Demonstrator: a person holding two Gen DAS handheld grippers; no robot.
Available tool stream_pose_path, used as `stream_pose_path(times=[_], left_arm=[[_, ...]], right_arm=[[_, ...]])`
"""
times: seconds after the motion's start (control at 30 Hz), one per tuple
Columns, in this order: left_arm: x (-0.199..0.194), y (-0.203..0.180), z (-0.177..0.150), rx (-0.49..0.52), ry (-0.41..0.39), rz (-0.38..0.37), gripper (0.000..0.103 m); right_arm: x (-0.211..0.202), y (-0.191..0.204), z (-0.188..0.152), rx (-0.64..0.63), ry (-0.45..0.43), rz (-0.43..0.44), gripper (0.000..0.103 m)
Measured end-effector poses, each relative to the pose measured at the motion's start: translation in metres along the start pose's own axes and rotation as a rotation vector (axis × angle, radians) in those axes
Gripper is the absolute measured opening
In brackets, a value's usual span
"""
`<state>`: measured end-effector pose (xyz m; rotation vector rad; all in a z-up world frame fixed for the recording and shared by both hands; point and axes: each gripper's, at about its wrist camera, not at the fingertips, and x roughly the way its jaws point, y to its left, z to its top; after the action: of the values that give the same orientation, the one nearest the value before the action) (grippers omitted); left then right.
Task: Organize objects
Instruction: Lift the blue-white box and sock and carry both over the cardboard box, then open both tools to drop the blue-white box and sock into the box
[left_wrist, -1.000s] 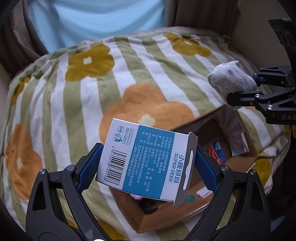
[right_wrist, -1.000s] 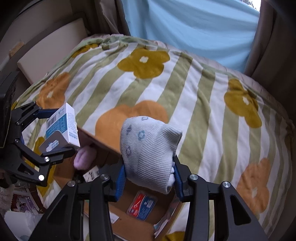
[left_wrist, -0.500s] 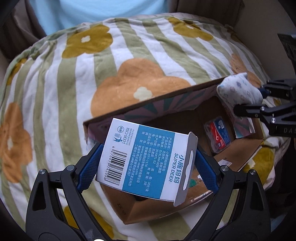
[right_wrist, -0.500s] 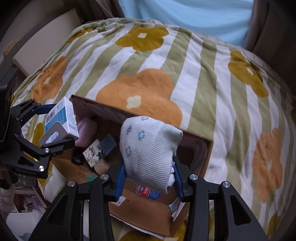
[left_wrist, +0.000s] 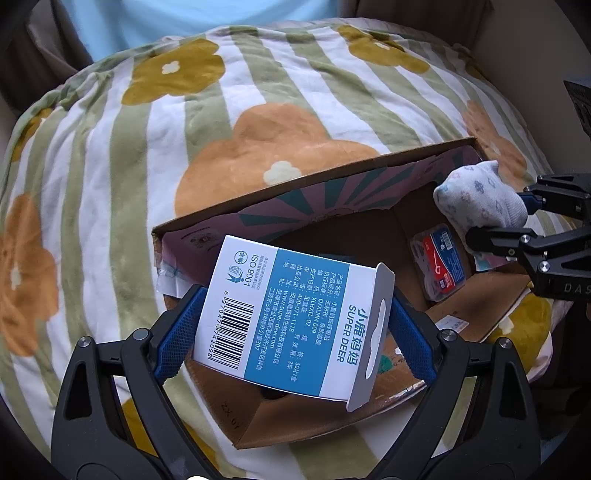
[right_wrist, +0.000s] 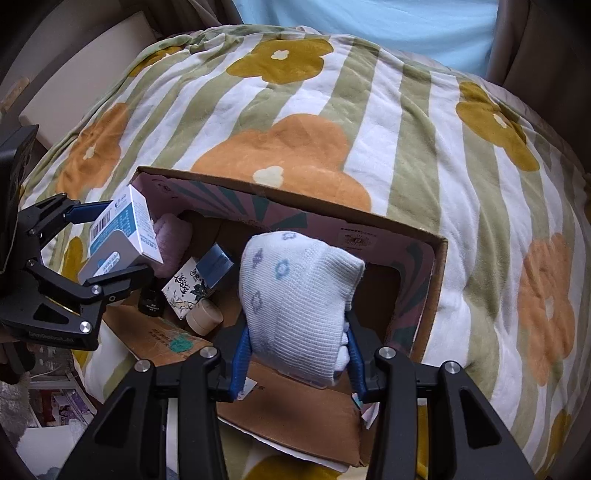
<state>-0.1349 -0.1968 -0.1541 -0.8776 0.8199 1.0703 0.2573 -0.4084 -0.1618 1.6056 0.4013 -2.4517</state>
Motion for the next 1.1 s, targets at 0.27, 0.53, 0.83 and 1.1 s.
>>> stream_pose_path(times=[0.27,0.53,0.83,1.1], left_arm=[[0.002,-0.001,0.002,0.011,0.005,-0.012,0.093],[0.005,-0.002,0.003,0.024,0.003,0.006,0.096],[0.012,-0.005,0.002,0.053,0.02,0.03,0.103],[0.008,0.0,0.008,0.036,0.019,0.011,0.103]], right_arm=[[0.001,0.003,-0.002,0.022,0.002,0.001,0.04],[0.0,0.007,-0.002,0.038,-0.007,-0.031,0.041],[0.006,-0.009,-0.002,0.101,-0.01,-0.042,0.099],[0.008,-0.01,0.001,0.087,0.004,-0.063,0.099]])
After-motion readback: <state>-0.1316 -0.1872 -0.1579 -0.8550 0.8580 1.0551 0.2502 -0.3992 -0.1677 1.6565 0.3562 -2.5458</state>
